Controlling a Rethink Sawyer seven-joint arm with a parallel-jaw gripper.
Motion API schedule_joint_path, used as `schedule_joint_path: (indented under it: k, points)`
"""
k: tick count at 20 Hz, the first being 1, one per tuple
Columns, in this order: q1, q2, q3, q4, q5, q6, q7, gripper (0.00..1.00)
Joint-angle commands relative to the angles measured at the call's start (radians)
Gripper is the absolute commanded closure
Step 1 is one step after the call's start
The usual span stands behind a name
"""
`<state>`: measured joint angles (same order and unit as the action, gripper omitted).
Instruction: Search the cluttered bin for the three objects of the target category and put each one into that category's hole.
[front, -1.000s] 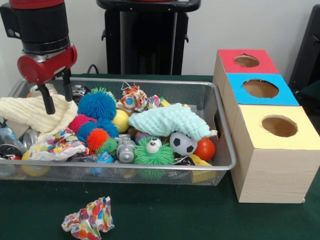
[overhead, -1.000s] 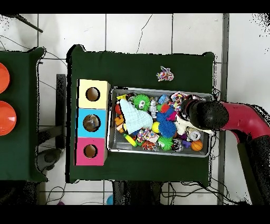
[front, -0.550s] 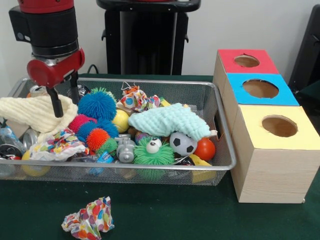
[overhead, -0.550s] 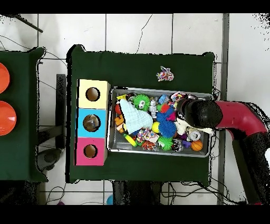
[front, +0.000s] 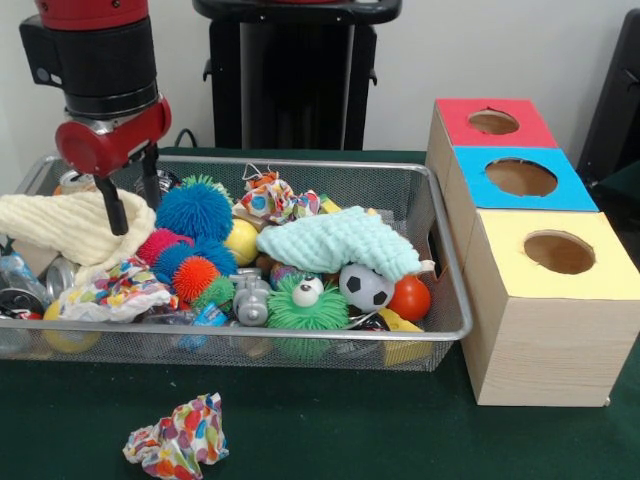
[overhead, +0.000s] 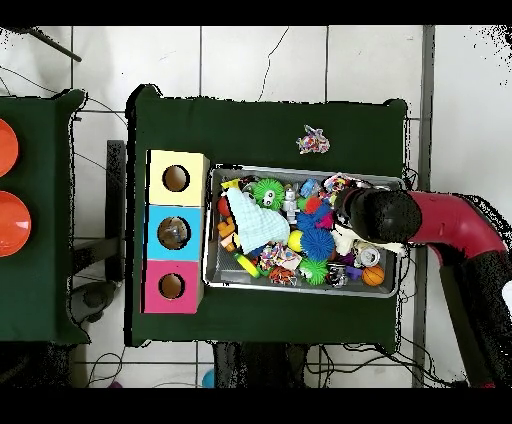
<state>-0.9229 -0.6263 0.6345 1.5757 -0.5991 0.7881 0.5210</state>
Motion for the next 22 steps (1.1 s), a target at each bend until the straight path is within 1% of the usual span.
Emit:
schedule_joint_path:
  k: [1,2,5,7,9,11,12,13,14,16,17,19,22]
  points:
    - [-0.007,0.002,-0.089,0.004,0.058,-0.060,0.280,0.00]
    - [-0.002,0.001,-0.100,0.000,0.066,-0.058,0.289,0.00]
    - [0.011,-0.012,-0.140,0.002,0.116,-0.077,0.369,0.00]
    - [0.022,-0.016,-0.170,-0.001,0.141,-0.082,0.400,0.00]
    - [0.040,-0.017,-0.199,-0.006,0.161,-0.084,0.424,0.00]
    - [0.065,-0.013,-0.241,-0.013,0.183,-0.097,0.479,0.00]
    - [0.109,-0.013,-0.314,-0.033,0.196,-0.074,0.585,0.00]
    - [0.176,0.001,-0.433,-0.073,0.214,-0.044,0.782,0.00]
    - [0.199,0.014,-0.468,-0.080,0.239,-0.086,0.854,0.00]
    - [0.210,0.026,-0.470,-0.099,0.249,-0.074,0.794,0.00]
    - [0.210,0.032,-0.472,-0.103,0.269,-0.072,0.788,0.00]
    - [0.211,0.037,-0.475,-0.100,0.296,-0.091,0.795,0.00]
    - [0.209,0.020,-0.478,-0.076,0.331,-0.098,0.826,0.00]
